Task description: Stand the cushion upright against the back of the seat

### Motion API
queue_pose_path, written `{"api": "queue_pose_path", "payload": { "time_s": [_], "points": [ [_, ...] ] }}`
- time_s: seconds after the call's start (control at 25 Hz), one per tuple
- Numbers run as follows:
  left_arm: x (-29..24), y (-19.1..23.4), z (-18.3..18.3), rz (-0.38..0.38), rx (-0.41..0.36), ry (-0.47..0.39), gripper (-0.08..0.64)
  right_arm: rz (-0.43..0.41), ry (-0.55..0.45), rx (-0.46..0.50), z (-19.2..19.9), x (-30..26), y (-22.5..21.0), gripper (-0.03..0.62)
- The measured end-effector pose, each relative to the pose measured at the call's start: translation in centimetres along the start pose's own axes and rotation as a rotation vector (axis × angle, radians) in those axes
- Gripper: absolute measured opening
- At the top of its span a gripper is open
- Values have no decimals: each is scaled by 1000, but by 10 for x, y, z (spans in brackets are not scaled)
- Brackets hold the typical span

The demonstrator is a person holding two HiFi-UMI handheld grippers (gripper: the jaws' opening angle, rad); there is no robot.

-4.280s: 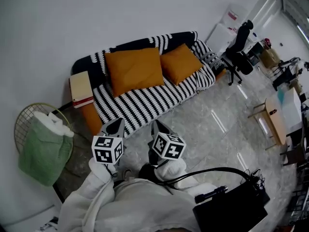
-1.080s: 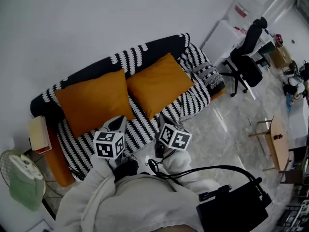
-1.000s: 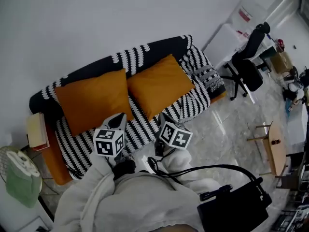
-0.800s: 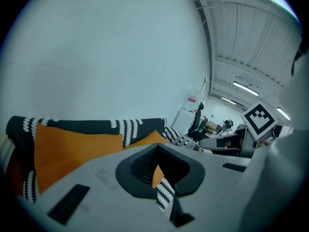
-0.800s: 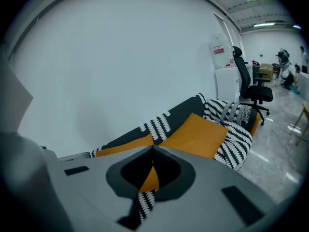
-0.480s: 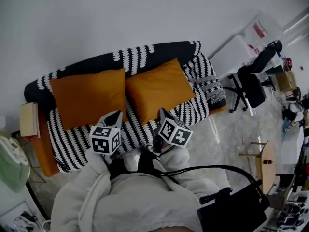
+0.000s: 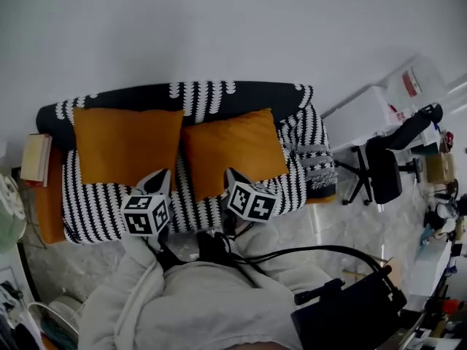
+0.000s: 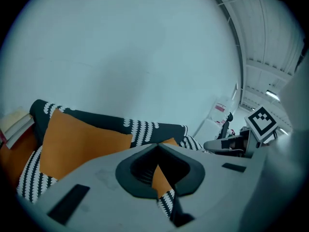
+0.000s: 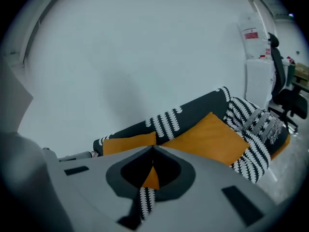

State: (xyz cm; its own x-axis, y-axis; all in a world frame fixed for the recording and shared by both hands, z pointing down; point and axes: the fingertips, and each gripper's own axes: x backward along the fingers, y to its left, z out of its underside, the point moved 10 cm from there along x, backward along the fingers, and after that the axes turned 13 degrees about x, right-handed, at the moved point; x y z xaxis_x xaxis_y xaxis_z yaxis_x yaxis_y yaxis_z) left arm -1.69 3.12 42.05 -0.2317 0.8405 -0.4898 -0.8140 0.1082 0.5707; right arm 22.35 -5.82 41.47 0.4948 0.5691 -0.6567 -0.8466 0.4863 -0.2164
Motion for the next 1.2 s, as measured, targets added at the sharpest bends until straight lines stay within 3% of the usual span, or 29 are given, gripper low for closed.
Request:
{"api": "queue_pose_path", "payload": {
  "time_s": [0.28,0.56,0.76,1.2],
  "points": [
    [10,25,13,-58,87,2,6,-84,63,-19,16,-28,20,61],
    [7,36,-10,-40,10,-9,6,-80,50,12,3,-42,36,61],
    [5,42,-13,-51,-26,1,6,-71,60,-19,8,-49,37,61],
    [-56,74,38,-23,-68,195,6,-48,194,-103,70,-107,21,61]
  ]
}}
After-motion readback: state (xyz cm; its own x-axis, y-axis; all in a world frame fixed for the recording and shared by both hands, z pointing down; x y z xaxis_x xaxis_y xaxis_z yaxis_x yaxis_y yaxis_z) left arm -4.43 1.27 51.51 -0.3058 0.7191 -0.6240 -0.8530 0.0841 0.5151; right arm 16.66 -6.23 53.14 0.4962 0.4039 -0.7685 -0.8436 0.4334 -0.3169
